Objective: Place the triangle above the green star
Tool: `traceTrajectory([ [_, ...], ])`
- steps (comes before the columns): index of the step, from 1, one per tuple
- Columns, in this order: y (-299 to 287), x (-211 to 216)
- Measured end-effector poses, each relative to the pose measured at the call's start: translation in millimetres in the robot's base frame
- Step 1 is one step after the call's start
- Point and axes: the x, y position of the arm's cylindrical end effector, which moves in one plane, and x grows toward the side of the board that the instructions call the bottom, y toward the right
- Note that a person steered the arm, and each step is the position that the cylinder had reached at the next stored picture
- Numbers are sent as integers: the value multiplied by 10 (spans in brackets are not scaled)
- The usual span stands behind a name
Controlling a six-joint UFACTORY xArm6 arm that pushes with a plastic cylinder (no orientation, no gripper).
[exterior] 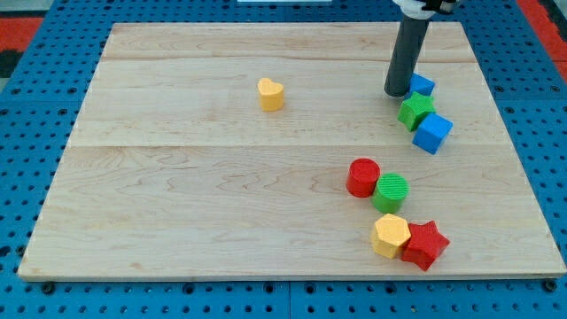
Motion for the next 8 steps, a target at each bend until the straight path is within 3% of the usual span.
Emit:
traceTrajectory([
  [1, -408, -129],
  [2, -434, 129],
  [8, 107, 269],
])
